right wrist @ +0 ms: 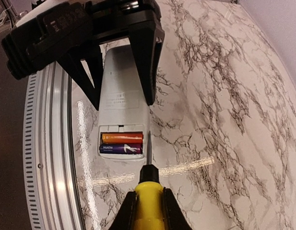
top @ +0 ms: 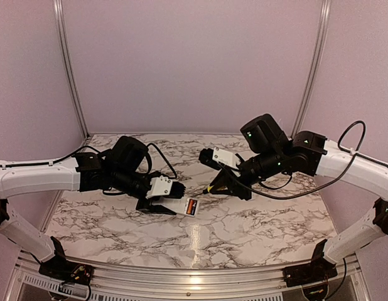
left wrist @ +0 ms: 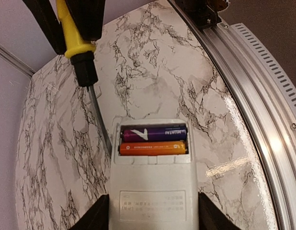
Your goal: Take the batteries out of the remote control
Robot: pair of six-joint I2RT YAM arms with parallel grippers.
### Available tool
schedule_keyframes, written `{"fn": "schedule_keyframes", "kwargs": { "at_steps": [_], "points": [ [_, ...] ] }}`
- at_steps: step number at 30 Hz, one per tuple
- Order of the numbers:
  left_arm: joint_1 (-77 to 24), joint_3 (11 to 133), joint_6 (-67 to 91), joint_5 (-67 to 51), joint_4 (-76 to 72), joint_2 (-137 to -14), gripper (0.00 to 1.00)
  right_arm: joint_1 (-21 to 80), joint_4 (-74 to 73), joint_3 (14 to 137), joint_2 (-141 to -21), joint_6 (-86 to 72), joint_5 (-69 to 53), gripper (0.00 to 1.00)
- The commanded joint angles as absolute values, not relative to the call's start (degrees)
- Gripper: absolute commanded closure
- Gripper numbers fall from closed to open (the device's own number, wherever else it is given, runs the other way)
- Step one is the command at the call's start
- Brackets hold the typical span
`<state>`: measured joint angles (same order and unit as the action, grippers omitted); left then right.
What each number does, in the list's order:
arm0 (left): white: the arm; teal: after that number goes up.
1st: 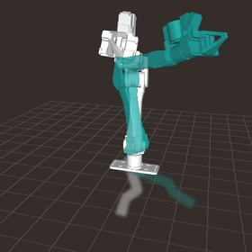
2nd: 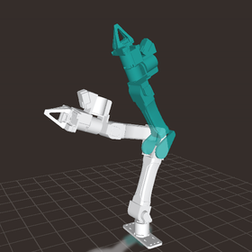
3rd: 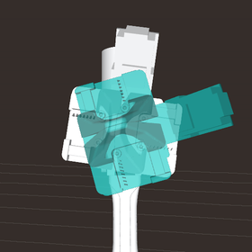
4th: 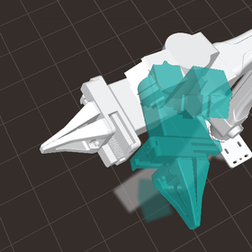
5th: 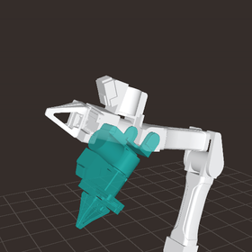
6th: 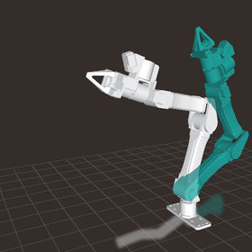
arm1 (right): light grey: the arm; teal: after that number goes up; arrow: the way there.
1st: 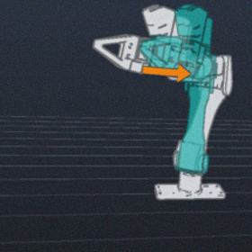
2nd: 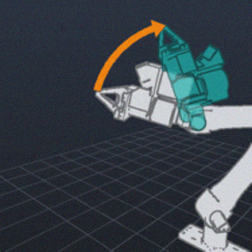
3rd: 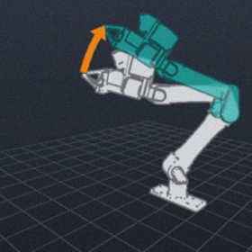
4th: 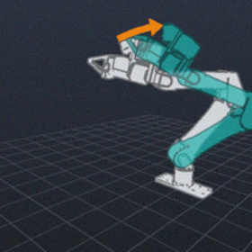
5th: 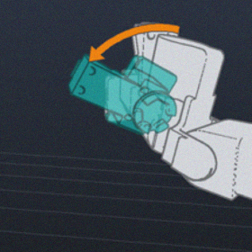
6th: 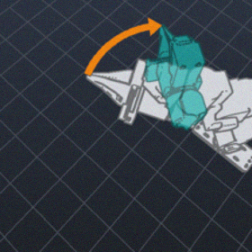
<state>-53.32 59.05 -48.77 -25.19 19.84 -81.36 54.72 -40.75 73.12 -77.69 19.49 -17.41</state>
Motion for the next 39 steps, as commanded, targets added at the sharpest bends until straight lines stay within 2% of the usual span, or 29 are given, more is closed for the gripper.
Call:
{"fn": "schedule_keyframes", "kwargs": {
  "at_steps": [1,15,39],
  "points": [
    [-53.7,59.7,-48.0,-25.4,17.1,-81.4,1.0,55.2,-39.3,72.6,-76.5,17.9,-17.2,1.0],
    [-53.6,59.2,-48.3,-25.6,17.5,-81.6,1.0,55.2,-39.4,71.6,-73.5,16.9,-16.6,1.0],
    [-53.6,59.4,-47.7,-25.6,17.2,-80.8,1.0,55.2,-40.5,70.9,-76.4,16.6,-16.2,1.0]
  ]
}}
